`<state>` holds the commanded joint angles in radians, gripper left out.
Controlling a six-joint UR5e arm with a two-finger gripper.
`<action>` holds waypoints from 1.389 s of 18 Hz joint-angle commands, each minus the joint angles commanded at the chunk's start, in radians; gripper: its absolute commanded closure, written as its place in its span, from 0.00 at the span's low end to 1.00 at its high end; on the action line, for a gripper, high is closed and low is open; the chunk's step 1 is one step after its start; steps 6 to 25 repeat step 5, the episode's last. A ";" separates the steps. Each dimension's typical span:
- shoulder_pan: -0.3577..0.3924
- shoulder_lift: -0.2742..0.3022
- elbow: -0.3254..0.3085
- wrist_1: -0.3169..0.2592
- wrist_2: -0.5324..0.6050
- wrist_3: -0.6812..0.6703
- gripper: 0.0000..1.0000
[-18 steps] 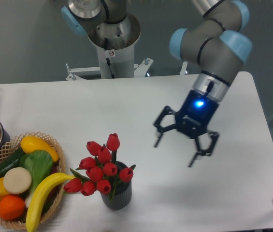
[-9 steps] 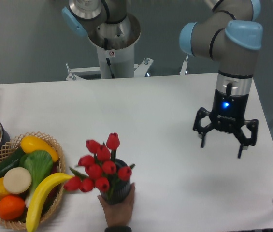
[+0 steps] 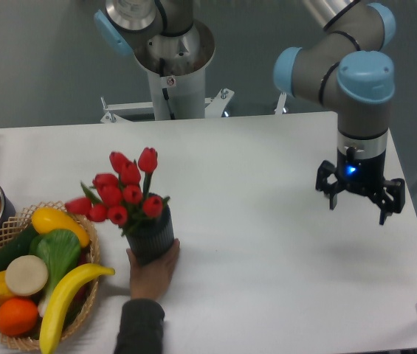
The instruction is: Insert the flowers into the vase
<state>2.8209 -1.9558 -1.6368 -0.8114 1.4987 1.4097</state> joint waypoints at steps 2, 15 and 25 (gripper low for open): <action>0.003 -0.002 -0.012 0.003 0.000 0.000 0.00; 0.018 -0.006 -0.038 0.011 -0.002 0.002 0.00; 0.018 -0.006 -0.038 0.011 -0.002 0.002 0.00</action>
